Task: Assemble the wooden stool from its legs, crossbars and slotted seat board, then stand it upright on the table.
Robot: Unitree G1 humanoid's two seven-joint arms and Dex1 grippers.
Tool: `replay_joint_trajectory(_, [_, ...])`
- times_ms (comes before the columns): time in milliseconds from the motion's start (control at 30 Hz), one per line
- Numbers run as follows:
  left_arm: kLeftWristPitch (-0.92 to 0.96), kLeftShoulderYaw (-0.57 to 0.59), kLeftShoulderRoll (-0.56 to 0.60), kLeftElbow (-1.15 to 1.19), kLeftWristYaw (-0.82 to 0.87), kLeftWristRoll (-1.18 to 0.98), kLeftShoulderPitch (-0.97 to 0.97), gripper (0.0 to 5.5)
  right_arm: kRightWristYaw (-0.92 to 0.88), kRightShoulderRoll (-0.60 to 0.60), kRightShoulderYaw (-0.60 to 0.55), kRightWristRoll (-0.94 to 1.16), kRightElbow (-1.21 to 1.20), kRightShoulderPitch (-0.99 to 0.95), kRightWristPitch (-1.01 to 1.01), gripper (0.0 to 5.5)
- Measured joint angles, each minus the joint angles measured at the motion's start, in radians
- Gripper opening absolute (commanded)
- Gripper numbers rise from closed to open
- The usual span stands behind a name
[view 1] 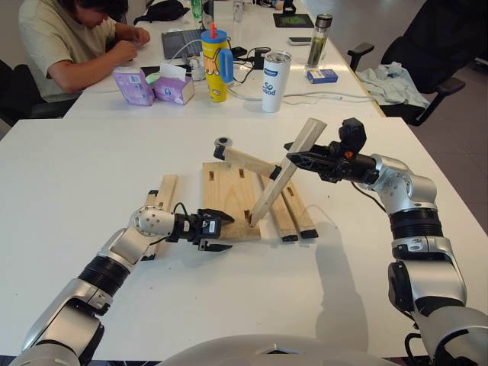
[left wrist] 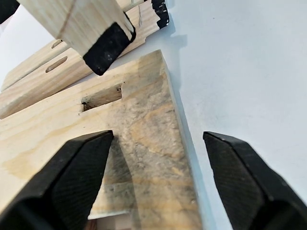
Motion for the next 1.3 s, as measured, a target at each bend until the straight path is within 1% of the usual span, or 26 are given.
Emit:
replay_joint_trajectory(100, [-0.02, -0.002, -0.002, 0.019, -0.009, 0.0, -0.009, 3.48, 0.013, 0.013, 0.006, -0.018, 0.018, -0.009, -0.023, 2.07])
replay_joint_trajectory(267, [-0.043, -0.006, -0.003, 0.04, -0.019, 0.0, -0.021, 3.48, 0.039, 0.044, 0.029, -0.079, 0.124, -0.062, -0.095, 2.07])
replay_joint_trajectory(467, [-0.047, -0.009, -0.003, 0.044, -0.02, 0.0, -0.023, 3.48, 0.09, 0.071, 0.057, -0.148, 0.247, -0.133, -0.233, 2.07])
replay_joint_trajectory(667, [-0.044, -0.01, -0.001, 0.029, -0.012, 0.011, -0.013, 3.48, 0.115, 0.078, 0.112, -0.194, 0.288, -0.195, -0.327, 2.07])
replay_joint_trajectory(867, [-0.059, -0.013, -0.002, 0.025, 0.027, 0.022, 0.007, 3.48, 0.117, 0.079, 0.196, -0.2, 0.22, -0.198, -0.402, 2.07])
replay_joint_trajectory(967, [-0.07, -0.017, -0.005, 0.033, 0.037, 0.025, 0.009, 3.48, 0.115, 0.065, 0.233, -0.224, 0.115, -0.123, -0.472, 2.07])
replay_joint_trajectory(1067, [-0.072, -0.016, -0.012, 0.045, 0.046, 0.018, 0.016, 3.48, 0.105, 0.034, 0.233, -0.225, 0.009, -0.032, -0.53, 2.07])
replay_joint_trajectory(1167, [-0.061, -0.009, -0.028, 0.046, 0.079, 0.012, 0.04, 3.48, 0.075, 0.028, 0.23, -0.224, -0.021, -0.005, -0.533, 2.07])
replay_joint_trajectory(1200, [-0.054, -0.006, -0.034, 0.046, 0.087, 0.007, 0.048, 3.48, 0.069, 0.028, 0.229, -0.224, -0.024, 0.001, -0.535, 2.36])
replay_joint_trajectory(1267, [-0.04, -0.001, -0.047, 0.046, 0.106, 0.001, 0.062, 3.48, 0.048, 0.028, 0.228, -0.235, -0.023, 0.007, -0.551, 2.59])
replay_joint_trajectory(1300, [-0.035, 0.001, -0.058, 0.046, 0.119, 0.0, 0.07, 3.48, 0.014, 0.027, 0.235, -0.283, -0.014, 0.015, -0.554, 2.77])
